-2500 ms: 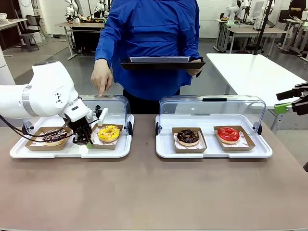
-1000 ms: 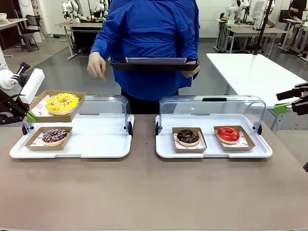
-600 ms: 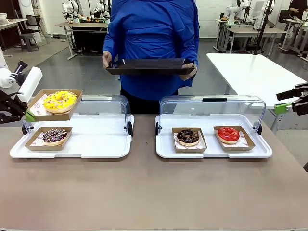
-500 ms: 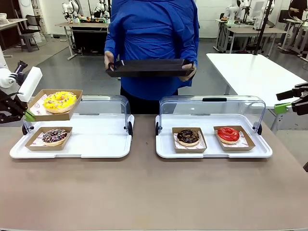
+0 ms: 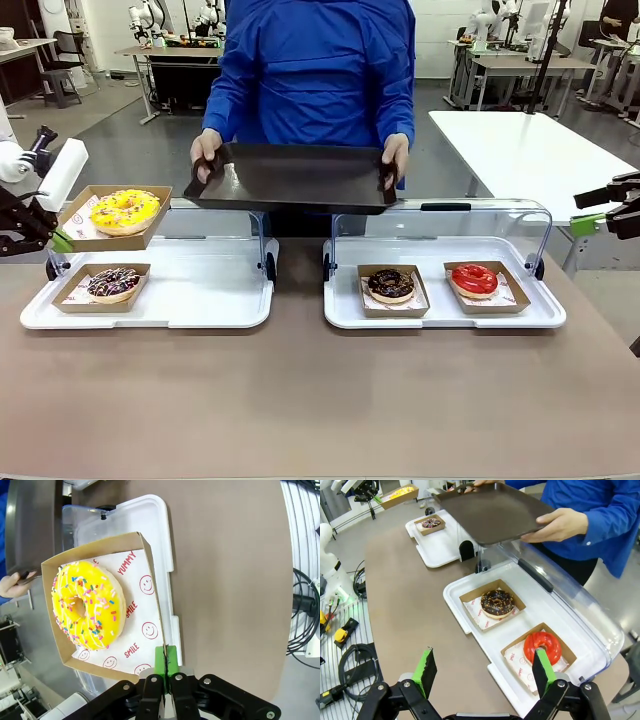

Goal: Provide the desired donut to the person.
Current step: Place the picked Paper togo box onto the Handle tray extended by the person.

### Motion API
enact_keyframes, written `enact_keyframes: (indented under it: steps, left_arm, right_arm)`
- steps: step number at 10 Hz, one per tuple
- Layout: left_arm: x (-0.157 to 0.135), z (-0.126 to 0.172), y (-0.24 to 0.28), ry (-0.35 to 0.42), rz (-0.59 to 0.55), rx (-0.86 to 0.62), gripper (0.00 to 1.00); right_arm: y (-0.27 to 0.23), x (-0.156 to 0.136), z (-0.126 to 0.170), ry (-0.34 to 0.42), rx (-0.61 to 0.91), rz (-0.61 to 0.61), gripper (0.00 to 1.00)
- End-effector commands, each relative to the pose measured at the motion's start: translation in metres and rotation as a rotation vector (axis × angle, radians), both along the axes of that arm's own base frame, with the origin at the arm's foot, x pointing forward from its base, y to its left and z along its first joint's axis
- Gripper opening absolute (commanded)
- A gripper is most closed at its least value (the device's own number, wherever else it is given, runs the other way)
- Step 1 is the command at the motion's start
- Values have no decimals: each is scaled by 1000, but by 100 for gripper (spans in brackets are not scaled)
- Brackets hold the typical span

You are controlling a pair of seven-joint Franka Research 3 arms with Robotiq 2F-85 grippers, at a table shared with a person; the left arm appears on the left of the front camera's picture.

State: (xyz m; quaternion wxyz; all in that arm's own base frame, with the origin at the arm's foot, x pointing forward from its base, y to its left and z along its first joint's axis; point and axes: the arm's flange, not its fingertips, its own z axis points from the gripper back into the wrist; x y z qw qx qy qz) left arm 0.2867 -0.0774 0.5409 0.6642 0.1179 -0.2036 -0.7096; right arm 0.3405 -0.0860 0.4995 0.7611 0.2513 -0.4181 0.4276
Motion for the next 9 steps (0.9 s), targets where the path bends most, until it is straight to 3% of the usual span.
enact_keyframes:
  steps: [1,9]
  left_arm:
    - [2,1,-2,-19,23,4,0]
    - [0,0,0,0,1,0,1]
  right_arm:
    - [0,3,-1,-10,25,0,100]
    - [0,3,-1,-10,25,0,100]
